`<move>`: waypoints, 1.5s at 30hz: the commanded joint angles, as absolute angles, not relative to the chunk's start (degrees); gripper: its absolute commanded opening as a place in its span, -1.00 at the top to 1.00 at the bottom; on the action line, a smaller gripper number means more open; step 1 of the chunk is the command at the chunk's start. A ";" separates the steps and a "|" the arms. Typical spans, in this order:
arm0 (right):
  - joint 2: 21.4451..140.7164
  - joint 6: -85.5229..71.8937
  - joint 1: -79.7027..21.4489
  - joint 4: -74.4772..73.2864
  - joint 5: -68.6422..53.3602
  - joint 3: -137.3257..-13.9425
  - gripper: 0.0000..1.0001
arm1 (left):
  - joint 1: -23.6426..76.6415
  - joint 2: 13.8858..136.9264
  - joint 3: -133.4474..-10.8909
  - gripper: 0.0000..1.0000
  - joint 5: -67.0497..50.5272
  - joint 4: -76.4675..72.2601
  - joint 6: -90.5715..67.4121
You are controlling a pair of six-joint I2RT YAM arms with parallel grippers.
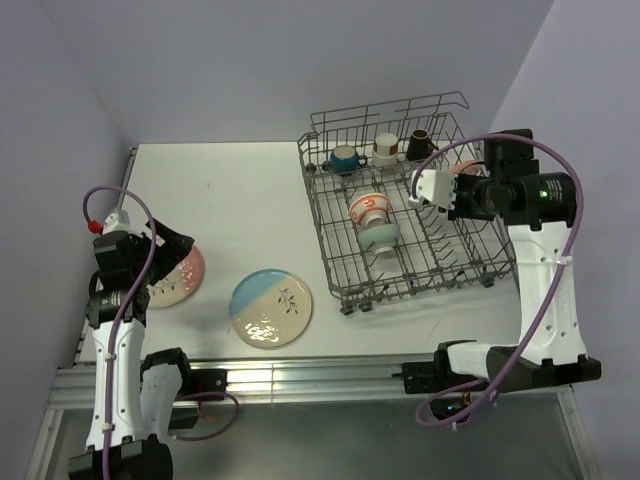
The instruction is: Load the mixed dishes into the dish rack
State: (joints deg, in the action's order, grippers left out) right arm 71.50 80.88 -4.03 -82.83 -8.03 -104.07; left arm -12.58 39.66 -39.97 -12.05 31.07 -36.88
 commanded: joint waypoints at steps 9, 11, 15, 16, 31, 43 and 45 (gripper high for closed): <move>74.61 97.63 -2.73 -68.92 6.49 -90.19 1.00 | -12.83 39.46 -39.73 -0.74 -14.59 27.95 -35.51; 76.19 98.35 -2.81 -68.29 7.56 -89.74 1.00 | -12.83 39.46 -39.46 -0.74 -14.59 27.69 -35.59; 78.39 100.28 -2.81 -66.53 9.22 -90.09 1.00 | -12.83 39.99 -39.46 -0.74 -14.77 27.42 -35.42; 78.66 100.54 -2.81 -66.62 9.84 -90.35 1.00 | -12.83 40.08 -39.46 -0.74 -14.68 27.51 -35.42; 80.16 104.85 -2.90 -70.13 10.11 -97.82 1.00 | -12.83 41.40 -39.46 -0.74 -14.85 27.25 -35.33; 81.91 104.59 -2.90 -70.14 9.32 -100.81 1.00 | -12.83 41.92 -39.46 -0.74 -15.12 27.25 -35.16; 82.35 104.41 -2.90 -69.70 9.40 -100.29 1.00 | -12.83 41.84 -39.46 -0.74 -15.03 27.51 -35.07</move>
State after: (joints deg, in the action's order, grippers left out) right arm 82.59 102.76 -3.11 -74.63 6.87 -98.02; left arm -12.58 42.00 -39.55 -14.13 29.71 -36.62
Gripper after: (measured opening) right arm 0.235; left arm 0.872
